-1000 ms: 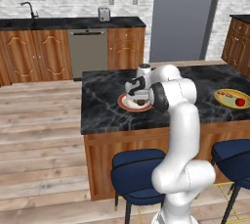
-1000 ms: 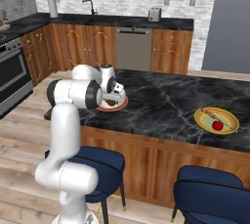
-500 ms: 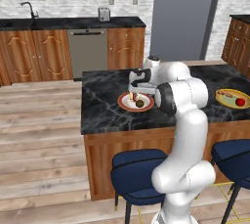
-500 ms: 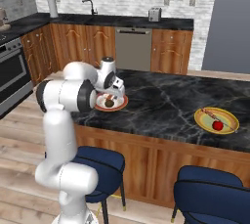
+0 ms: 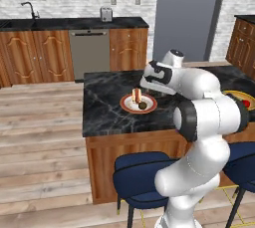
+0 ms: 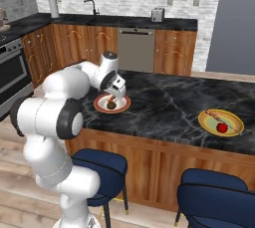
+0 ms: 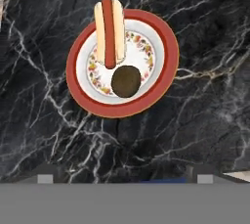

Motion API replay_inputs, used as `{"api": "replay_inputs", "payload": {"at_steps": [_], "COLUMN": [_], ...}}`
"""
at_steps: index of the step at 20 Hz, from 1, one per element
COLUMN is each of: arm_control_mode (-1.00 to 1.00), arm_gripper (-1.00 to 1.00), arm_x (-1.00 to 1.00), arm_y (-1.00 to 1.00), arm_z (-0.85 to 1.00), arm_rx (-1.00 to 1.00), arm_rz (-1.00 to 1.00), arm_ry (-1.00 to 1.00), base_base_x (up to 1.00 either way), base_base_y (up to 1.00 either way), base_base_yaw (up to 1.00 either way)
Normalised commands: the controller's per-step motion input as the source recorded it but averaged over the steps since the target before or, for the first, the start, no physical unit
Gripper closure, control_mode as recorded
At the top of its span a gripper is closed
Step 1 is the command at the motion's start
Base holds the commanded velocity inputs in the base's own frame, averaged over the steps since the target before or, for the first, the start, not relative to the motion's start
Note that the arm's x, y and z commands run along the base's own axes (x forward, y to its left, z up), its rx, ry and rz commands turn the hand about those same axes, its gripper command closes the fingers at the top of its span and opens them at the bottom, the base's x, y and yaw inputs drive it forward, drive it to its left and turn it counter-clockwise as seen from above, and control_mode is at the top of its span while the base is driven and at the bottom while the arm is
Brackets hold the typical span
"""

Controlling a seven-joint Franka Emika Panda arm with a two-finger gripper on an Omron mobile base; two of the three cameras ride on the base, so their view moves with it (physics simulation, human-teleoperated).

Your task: Pick up the apple and kiwi from the fridge and place one fruit on each plate on the dining counter.

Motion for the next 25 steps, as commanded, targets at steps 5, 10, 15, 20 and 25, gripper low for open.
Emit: {"api": "replay_inputs", "payload": {"at_steps": [5, 10, 15, 20, 25], "arm_control_mode": [-1.0, -1.0, -1.0, -1.0, -1.0], "arm_gripper": [-1.0, -1.0, -1.0, -1.0, -1.0], "arm_x": [-1.0, -1.0, -1.0, -1.0, -1.0], "arm_y": [0.0, 0.0, 0.0, 0.0, 0.0], "arm_z": [0.67, 0.72, 0.71, 0.67, 0.62], "arm_rx": [0.04, 0.01, 0.0, 0.0, 0.0], "arm_rz": [-0.07, -0.04, -0.01, 0.0, 0.0], "arm_ry": [-0.22, -0.26, -0.31, -0.33, -0.35], "base_base_x": [0.0, 0.0, 0.0, 0.0, 0.0], "base_base_y": [0.0, 0.0, 0.0, 0.0, 0.0], "base_base_yaw": [0.0, 0.0, 0.0, 0.0, 0.0]}}
